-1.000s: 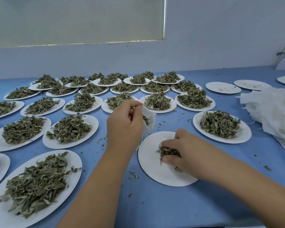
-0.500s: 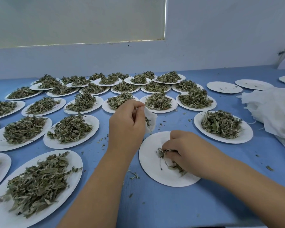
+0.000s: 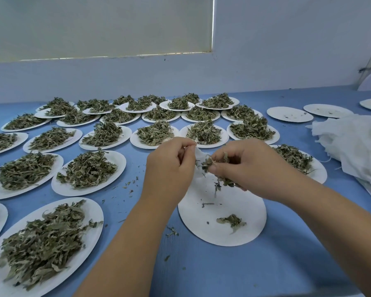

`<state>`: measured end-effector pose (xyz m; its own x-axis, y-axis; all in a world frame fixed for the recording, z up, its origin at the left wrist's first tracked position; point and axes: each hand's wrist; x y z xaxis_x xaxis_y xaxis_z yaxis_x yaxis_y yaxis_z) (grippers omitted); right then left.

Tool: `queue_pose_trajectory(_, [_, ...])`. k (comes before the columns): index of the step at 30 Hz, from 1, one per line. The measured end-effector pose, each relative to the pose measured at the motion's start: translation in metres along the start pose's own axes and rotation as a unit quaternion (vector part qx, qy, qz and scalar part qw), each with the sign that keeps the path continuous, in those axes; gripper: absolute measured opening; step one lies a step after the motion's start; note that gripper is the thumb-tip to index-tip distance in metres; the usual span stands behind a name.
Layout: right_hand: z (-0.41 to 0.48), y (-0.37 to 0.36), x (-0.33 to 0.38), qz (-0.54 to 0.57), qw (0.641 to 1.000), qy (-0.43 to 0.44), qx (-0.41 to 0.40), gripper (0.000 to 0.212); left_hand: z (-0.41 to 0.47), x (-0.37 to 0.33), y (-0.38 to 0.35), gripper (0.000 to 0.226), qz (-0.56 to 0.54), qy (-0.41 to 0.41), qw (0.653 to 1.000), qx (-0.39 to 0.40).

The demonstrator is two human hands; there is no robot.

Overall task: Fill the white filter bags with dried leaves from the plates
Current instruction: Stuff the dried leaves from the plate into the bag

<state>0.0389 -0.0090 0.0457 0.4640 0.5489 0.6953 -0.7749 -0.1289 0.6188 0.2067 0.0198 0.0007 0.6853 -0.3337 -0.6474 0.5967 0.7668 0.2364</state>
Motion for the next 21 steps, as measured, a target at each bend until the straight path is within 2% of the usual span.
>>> queue_pose_trajectory(7, [0.016, -0.01, 0.01, -0.069, 0.997, -0.035, -0.003, 0.017, 0.0, -0.002, 0.0, 0.024, -0.037, 0.03, 0.998, 0.033])
queue_pose_trajectory(12, [0.028, -0.02, 0.018, -0.269, 0.963, -0.006, 0.001, 0.033, 0.0, -0.006, -0.001, 0.031, -0.041, 0.037, 0.997, 0.052])
queue_pose_trajectory(14, [0.03, -0.023, 0.02, -0.311, 0.95, 0.004, 0.0, 0.031, 0.0, -0.006, -0.001, 0.036, -0.045, 0.047, 0.996, 0.056])
queue_pose_trajectory(16, [0.026, -0.025, 0.02, -0.305, 0.952, 0.023, -0.021, 0.026, 0.0, -0.007, 0.0, 0.036, -0.056, 0.067, 0.995, 0.054])
queue_pose_trajectory(19, [0.015, -0.026, 0.021, -0.233, 0.966, 0.071, -0.09, 0.017, 0.001, -0.008, 0.0, 0.033, -0.082, 0.111, 0.989, 0.046])
queue_pose_trajectory(21, [0.014, -0.026, 0.024, -0.236, 0.963, 0.087, -0.097, 0.015, 0.001, -0.009, 0.0, 0.028, -0.091, 0.128, 0.987, 0.046])
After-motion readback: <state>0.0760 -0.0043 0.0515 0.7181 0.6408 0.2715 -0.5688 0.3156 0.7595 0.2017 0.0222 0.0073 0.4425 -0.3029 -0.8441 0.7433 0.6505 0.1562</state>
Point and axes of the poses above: each hand's wrist, its own z-axis towards the middle knuckle, its own y-axis out of the back of the hand, x = y × z, and after that the axes turned 10 degrees about -x, right-handed
